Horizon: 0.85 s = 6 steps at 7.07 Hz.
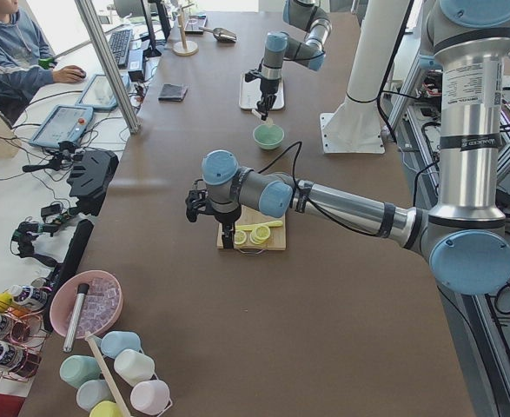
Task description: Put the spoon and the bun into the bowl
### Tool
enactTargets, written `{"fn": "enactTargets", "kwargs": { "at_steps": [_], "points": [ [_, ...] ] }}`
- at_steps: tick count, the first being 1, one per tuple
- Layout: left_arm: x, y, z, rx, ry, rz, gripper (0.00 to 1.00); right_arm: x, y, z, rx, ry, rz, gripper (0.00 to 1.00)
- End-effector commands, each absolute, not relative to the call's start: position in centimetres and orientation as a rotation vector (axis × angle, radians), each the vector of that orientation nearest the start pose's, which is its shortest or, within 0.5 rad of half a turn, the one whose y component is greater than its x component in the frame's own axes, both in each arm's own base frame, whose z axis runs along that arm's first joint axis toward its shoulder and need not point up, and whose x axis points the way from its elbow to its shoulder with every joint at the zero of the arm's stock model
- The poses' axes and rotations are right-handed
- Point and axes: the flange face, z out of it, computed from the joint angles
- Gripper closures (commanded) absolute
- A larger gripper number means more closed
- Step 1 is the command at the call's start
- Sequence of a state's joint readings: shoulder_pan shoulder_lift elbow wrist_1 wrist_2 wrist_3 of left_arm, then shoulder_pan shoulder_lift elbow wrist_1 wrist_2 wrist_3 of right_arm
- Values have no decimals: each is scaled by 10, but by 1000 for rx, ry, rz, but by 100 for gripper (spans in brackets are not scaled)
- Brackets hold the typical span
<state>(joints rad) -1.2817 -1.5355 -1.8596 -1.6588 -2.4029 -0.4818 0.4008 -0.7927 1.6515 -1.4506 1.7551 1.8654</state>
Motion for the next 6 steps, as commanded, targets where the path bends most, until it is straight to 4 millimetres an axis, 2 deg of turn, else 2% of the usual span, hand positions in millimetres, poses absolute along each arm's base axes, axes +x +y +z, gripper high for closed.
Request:
{"fn": "enactTargets", "kwargs": {
  "at_steps": [1, 3, 4, 5, 6],
  "points": [
    [161, -483, 464, -89, 909, -85, 2, -604, -382, 144, -99, -974, 558, 1],
    [228, -474, 428, -154, 927, -75, 2, -589, -381, 140, -103, -993, 541, 0],
    [270, -482, 409, -129, 898, -64, 2, -557, -392, 148, -120, -1007, 510, 0],
    [316, -476, 403, -116, 851, -48, 2, -521, -407, 167, -144, -1011, 463, 0],
    [330, -470, 405, -118, 839, -29, 3, -506, -418, 177, -146, -1007, 449, 0]
  ]
}}
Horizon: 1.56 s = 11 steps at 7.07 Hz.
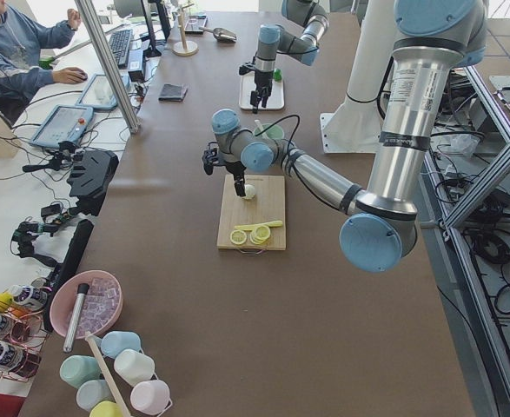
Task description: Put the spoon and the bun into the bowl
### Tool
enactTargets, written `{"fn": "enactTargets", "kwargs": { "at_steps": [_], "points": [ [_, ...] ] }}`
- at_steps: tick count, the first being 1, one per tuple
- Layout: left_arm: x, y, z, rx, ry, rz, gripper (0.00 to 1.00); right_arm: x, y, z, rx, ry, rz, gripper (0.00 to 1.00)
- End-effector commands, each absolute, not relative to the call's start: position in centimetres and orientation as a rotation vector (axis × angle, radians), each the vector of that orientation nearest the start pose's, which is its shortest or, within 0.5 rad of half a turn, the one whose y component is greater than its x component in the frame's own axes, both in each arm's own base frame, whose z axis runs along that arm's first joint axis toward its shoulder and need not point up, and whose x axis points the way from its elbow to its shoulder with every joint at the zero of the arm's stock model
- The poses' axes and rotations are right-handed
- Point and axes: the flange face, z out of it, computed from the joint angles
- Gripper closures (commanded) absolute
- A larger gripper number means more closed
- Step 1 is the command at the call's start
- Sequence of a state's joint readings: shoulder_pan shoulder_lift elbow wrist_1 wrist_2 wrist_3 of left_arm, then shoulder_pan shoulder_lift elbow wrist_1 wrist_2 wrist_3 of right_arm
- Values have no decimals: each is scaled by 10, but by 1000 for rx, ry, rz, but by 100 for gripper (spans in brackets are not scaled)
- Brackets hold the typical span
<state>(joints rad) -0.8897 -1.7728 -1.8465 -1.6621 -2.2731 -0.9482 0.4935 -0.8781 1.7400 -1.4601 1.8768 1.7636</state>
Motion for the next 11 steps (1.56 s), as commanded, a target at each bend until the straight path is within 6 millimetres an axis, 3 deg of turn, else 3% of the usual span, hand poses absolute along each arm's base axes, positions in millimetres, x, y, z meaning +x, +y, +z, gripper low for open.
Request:
{"fn": "enactTargets", "kwargs": {
  "at_steps": [1, 2, 3, 4, 5, 7, 8, 9, 10, 11],
  "points": [
    [344, -471, 405, -126, 834, -16, 8, -495, -427, 188, -145, -998, 454, 0],
    [352, -469, 409, -136, 825, -7, 8, -483, -430, 198, -134, -996, 419, 0],
    [361, -465, 413, -124, 803, -1, 12, -479, -434, 201, -133, -992, 423, 0],
    [366, -466, 415, -130, 798, 0, 22, -476, -436, 204, -134, -988, 427, 0],
    [371, -464, 421, -139, 788, 6, 23, -474, -434, 212, -138, -980, 429, 0],
    [374, -464, 425, -147, 783, 5, 49, -473, -433, 216, -139, -977, 430, 0],
    [376, -463, 426, -154, 780, 0, 68, -473, -433, 218, -140, -974, 431, 0],
    [378, -465, 421, -154, 784, -11, 98, -472, -435, 218, -139, -974, 434, 0],
    [380, -465, 418, -152, 787, -9, 100, -470, -437, 219, -138, -972, 439, 0],
    [383, -468, 403, -149, 806, -20, 100, -464, -441, 220, -134, -972, 449, 0]
  ]
}}
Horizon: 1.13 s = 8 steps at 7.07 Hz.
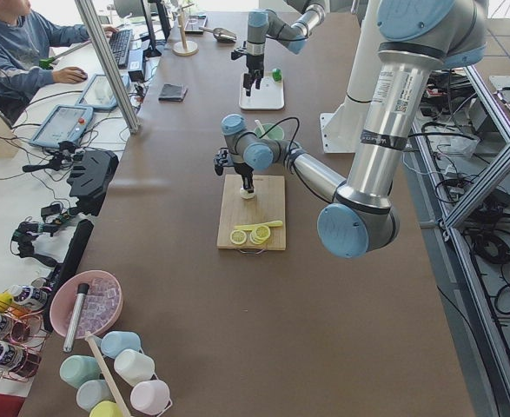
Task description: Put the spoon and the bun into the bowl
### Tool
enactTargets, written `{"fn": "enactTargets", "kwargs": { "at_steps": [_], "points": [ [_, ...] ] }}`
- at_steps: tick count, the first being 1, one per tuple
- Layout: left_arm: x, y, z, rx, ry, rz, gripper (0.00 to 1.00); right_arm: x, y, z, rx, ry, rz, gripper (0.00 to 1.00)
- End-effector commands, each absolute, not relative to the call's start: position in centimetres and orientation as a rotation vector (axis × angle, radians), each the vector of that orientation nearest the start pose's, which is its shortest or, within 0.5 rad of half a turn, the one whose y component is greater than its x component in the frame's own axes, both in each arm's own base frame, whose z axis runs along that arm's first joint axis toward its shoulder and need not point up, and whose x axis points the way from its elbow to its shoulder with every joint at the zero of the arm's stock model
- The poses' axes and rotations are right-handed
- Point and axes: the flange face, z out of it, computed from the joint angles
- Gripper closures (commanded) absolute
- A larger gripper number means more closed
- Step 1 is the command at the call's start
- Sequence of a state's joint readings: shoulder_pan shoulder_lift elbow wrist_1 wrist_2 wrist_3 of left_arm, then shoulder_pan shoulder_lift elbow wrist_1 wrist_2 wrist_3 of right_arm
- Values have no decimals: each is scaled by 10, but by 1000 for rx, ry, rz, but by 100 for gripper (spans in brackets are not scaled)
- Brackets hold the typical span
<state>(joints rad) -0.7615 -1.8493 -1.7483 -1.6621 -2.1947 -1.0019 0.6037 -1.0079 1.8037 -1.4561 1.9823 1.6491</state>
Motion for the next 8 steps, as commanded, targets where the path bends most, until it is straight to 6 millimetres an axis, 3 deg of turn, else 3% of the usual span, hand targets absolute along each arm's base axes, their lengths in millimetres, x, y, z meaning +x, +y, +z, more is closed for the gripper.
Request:
{"fn": "enactTargets", "kwargs": {
  "at_steps": [1, 2, 3, 4, 5, 6, 7, 8],
  "points": [
    [388, -472, 370, -170, 845, -106, 100, -453, -439, 226, -138, -973, 448, 0],
    [397, -459, 325, -197, 900, -173, 100, -439, -431, 242, -112, -964, 392, 0],
    [424, -425, 287, -259, 942, -188, 100, -433, -432, 251, -98, -954, 376, 0],
    [465, -399, 242, -317, 971, -209, 100, -426, -436, 256, -94, -948, 386, 0],
    [499, -369, 212, -361, 983, -203, 100, -424, -438, 257, -92, -945, 390, 0],
    [521, -361, 200, -313, 980, -210, 100, -424, -438, 260, -93, -940, 389, 0],
    [530, -357, 206, -312, 966, -206, 100, -424, -439, 262, -91, -937, 388, 0],
    [531, -357, 207, -309, 967, -200, 68, -423, -439, 263, -91, -936, 390, 0]
  ]
}}
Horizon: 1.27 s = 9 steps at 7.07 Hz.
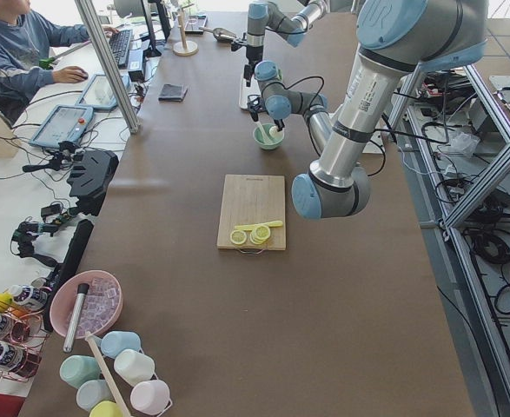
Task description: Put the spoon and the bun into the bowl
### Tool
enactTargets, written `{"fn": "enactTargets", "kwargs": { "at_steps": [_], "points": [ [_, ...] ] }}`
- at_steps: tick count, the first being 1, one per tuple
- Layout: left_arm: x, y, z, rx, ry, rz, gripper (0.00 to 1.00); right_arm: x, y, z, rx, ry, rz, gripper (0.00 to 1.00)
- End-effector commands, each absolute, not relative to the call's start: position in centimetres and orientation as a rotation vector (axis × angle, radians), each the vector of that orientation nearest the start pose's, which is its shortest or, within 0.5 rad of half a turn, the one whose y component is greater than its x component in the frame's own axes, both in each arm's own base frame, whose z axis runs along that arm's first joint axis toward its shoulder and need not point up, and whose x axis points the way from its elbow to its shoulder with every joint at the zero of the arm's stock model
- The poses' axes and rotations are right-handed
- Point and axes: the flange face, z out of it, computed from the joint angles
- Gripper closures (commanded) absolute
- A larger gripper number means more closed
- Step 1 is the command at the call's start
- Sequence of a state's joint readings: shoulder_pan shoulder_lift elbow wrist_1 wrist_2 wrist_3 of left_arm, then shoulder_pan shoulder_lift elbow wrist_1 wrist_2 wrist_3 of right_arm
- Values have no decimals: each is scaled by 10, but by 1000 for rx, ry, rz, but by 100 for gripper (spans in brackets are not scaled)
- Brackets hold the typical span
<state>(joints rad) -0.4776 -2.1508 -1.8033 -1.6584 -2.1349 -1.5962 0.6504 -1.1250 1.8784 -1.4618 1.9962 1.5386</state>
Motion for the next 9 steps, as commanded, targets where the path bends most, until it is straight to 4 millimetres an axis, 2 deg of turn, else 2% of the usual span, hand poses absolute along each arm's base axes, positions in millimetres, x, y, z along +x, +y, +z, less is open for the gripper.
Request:
{"fn": "enactTargets", "kwargs": {
  "at_steps": [1, 2, 3, 4, 5, 6, 7, 8, 9],
  "points": [
    [532, -358, 211, -302, 961, -188, 3, -422, -442, 266, -82, -931, 381, 0],
    [525, -365, 213, -277, 963, -172, 2, -413, -448, 275, -63, -919, 354, 0],
    [500, -394, 229, -229, 955, -164, 2, -395, -460, 288, -53, -906, 336, 0],
    [467, -425, 262, -156, 930, -109, 2, -371, -472, 310, -45, -888, 289, 0],
    [429, -451, 300, -76, 894, -28, 2, -343, -494, 341, -31, -856, 252, 0],
    [380, -485, 332, -21, 849, 41, 2, -311, -522, 380, -20, -821, 189, 0],
    [323, -526, 356, 4, 794, 117, 2, -266, -558, 422, -18, -803, 133, 0],
    [270, -561, 382, 21, 746, 198, 2, -216, -586, 471, -19, -788, 78, 0],
    [210, -591, 411, 31, 716, 215, 2, -164, -595, 525, -10, -768, -6, 0]
  ]
}}
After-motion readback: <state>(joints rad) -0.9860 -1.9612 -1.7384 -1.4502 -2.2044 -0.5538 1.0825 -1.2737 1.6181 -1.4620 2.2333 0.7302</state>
